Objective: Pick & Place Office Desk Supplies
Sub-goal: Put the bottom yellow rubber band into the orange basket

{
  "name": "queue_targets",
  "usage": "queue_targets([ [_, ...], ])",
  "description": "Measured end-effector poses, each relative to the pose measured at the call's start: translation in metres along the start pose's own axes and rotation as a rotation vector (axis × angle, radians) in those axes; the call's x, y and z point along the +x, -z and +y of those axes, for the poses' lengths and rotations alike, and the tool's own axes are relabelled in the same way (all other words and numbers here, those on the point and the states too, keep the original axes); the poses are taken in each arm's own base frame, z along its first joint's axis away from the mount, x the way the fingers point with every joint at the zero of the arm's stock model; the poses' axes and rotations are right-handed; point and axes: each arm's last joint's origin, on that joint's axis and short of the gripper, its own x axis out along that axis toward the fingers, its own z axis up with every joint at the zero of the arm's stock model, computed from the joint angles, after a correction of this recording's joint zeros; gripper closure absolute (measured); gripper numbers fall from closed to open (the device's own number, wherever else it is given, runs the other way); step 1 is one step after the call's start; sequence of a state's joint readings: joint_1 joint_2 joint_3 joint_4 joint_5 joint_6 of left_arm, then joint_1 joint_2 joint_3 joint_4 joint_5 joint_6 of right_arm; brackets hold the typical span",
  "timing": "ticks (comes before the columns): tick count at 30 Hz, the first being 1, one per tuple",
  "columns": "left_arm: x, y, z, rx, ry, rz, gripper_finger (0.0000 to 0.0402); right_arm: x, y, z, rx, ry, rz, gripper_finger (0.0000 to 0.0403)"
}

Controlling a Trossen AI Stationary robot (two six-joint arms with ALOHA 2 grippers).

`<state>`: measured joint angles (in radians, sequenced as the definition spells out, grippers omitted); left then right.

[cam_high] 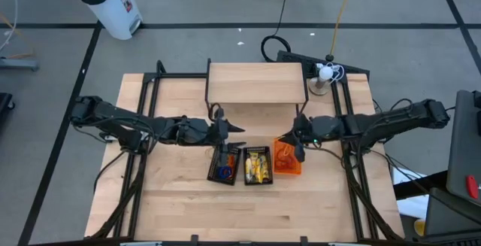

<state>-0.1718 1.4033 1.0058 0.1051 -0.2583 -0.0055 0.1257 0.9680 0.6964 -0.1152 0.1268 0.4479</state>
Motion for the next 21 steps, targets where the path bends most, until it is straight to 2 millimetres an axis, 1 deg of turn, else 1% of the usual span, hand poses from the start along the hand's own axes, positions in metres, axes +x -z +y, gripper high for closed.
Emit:
queue_targets([
  [5,0.001,0.0,0.004,-0.01,-0.05,0.0,0.0204,0.002,0.012,-0.005,0.123,0.044,0.127,0.0403],
  [7,0.001,0.0,0.006,-0.019,-0.055,0.001,0.0203,0.0,0.019,-0.008,0.181,0.089,0.198,0.0403],
  [12,0.001,0.001,0.007,-0.022,-0.06,0.006,0.0203,-0.003,0.03,-0.014,0.295,0.184,0.298,0.0403],
  [14,0.002,0.0,0.008,-0.023,-0.061,0.004,0.0203,-0.002,0.03,-0.014,0.301,0.182,0.295,0.0403],
  [18,0.002,0.0,0.008,-0.025,-0.062,-0.001,0.0203,0.002,0.027,-0.012,0.254,0.144,0.268,0.0401],
  [21,0.002,0.0,0.008,-0.023,-0.062,-0.001,0.0204,0.005,0.027,-0.011,0.24,0.122,0.275,0.0389],
])
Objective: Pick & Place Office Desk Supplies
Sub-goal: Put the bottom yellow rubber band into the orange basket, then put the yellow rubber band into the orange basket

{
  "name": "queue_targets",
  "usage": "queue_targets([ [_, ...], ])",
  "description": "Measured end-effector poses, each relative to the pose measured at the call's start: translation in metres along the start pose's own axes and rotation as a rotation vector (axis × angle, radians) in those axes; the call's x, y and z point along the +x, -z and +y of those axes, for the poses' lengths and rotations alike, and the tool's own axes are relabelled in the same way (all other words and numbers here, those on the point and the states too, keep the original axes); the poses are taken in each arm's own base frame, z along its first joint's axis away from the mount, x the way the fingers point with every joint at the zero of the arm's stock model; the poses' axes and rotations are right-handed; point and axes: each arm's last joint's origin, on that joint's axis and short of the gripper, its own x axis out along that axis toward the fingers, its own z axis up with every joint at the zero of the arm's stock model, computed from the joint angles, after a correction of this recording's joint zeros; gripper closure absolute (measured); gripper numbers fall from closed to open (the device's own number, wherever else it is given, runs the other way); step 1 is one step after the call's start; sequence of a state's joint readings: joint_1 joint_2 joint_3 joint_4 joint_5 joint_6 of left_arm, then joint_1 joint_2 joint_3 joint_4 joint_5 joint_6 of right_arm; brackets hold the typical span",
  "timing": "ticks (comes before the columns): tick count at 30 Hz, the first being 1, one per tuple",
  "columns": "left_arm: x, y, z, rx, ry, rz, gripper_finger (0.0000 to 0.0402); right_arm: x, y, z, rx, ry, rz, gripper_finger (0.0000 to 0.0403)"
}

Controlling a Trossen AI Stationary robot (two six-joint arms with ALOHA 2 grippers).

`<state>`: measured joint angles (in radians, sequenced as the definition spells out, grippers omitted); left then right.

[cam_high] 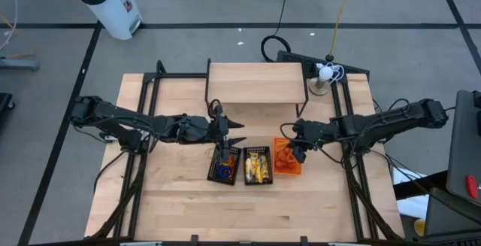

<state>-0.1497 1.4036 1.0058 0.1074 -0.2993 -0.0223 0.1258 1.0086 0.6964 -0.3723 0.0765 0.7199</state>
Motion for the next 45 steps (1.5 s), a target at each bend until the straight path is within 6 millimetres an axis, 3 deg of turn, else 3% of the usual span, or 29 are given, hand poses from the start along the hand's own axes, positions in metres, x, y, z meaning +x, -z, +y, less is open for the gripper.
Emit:
queue_targets([
  [7,0.0,0.0,0.0,0.014,0.0,-0.001,0.0204,0.006,0.004,-0.001,0.022,0.012,0.058,0.0325],
  [17,0.0,0.0,0.0,0.019,0.0,0.001,0.0204,0.0,-0.002,0.003,0.016,-0.043,-0.014,0.0235],
  [26,0.0,0.006,0.001,0.04,-0.012,0.065,0.0204,-0.015,-0.025,0.017,-0.227,-0.076,-0.354,0.0231],
  [32,-0.001,0.015,0.006,0.091,-0.163,0.152,0.0204,-0.013,-0.028,0.027,-0.46,-0.021,-0.466,0.023],
  [39,-0.003,0.017,0.012,0.219,-0.363,0.184,0.0204,-0.012,-0.032,0.025,-0.579,0.22,-0.556,0.0232],
  [45,-0.003,0.019,0.024,0.399,-0.473,0.259,0.0204,-0.021,-0.051,0.02,-0.672,0.467,-0.711,0.0232],
])
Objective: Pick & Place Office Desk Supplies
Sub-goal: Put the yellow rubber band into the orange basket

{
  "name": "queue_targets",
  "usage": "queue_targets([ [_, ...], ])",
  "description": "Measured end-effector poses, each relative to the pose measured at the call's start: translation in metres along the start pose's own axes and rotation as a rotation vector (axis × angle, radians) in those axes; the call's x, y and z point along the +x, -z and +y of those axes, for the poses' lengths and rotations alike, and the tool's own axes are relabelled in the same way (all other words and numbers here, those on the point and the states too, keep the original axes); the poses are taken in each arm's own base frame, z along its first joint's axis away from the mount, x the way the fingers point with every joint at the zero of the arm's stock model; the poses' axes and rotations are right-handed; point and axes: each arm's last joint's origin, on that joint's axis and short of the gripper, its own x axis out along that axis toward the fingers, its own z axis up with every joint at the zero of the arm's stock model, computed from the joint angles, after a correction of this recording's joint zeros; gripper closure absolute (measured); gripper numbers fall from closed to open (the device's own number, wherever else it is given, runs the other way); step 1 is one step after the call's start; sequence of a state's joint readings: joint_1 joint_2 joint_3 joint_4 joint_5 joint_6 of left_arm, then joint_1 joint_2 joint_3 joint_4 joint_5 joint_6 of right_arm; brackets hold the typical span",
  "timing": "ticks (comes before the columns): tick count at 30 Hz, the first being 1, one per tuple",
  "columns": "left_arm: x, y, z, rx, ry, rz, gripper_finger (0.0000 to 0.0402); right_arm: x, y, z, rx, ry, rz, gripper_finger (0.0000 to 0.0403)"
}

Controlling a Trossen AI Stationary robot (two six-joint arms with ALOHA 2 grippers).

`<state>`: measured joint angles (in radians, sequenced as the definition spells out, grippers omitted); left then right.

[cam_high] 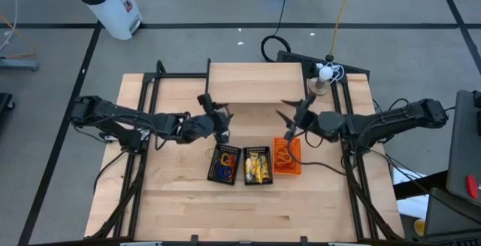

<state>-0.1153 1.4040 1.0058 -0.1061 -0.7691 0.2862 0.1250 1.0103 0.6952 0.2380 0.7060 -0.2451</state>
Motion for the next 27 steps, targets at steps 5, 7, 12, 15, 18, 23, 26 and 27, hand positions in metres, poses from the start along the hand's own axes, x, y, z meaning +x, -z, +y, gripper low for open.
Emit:
queue_targets([
  [5,0.008,0.028,0.005,0.05,0.111,0.211,0.0204,0.005,0.001,-0.006,-0.115,0.031,0.007,0.0232],
  [7,0.009,0.044,0.007,0.015,0.222,0.347,0.0204,0.006,0.002,-0.008,-0.132,0.041,0.015,0.0232],
  [12,0.003,0.07,0.011,-0.097,0.435,0.625,0.0204,0.01,0.003,-0.013,-0.133,0.018,0.011,0.0232],
  [15,0.0,0.072,0.009,-0.149,0.558,0.671,0.0204,0.013,0.004,-0.016,-0.111,-0.014,0.002,0.0232],
  [18,-0.001,0.069,0.005,-0.175,0.659,0.655,0.0204,0.015,0.009,-0.017,-0.061,-0.043,-0.025,0.0232],
  [23,-0.002,0.069,-0.006,-0.17,0.723,0.662,0.0204,0.015,0.027,-0.014,0.003,-0.08,-0.077,0.0232],
  [26,0.003,0.078,-0.02,-0.156,0.762,0.705,0.0204,0.013,0.038,-0.012,0.017,-0.073,-0.107,0.0232],
  [27,0.005,0.081,-0.025,-0.149,0.764,0.722,0.0204,0.013,0.039,-0.012,0.021,-0.069,-0.12,0.0232],
])
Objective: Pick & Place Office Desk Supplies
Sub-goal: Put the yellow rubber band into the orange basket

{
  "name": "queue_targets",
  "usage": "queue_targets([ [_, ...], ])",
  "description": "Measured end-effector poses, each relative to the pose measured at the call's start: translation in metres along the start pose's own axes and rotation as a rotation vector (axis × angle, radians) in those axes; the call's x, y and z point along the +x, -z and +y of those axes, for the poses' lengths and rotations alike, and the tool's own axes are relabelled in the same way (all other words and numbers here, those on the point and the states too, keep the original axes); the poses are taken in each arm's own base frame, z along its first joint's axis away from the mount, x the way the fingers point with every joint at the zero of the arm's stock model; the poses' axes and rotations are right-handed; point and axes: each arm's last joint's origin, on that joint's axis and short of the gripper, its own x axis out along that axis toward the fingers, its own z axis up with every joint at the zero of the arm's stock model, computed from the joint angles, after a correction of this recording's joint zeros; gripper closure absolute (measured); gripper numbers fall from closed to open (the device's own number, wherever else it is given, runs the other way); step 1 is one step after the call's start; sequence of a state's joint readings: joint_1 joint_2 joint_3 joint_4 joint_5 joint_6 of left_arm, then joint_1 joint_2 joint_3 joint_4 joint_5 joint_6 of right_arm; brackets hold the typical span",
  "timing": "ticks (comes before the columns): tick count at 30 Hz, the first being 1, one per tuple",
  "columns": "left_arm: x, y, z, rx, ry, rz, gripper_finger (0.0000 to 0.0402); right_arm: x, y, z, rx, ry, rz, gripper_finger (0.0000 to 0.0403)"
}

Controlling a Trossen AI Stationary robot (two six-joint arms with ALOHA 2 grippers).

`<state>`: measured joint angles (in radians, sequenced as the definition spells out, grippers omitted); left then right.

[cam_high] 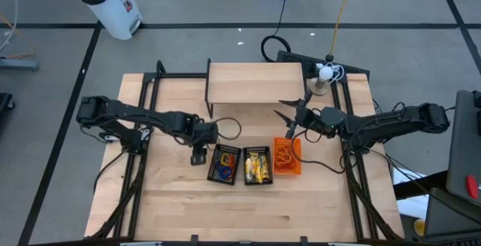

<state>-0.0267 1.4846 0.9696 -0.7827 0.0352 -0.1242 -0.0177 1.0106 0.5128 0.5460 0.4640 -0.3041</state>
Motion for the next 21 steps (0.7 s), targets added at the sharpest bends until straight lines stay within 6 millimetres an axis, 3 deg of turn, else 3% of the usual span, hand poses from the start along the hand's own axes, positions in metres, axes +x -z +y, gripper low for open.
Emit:
queue_targets([
  [21,0.059,0.001,-0.022,0.059,0.046,0.145,0.0204,-0.002,0.001,0.005,-0.009,-0.045,-0.004,0.0232],
])
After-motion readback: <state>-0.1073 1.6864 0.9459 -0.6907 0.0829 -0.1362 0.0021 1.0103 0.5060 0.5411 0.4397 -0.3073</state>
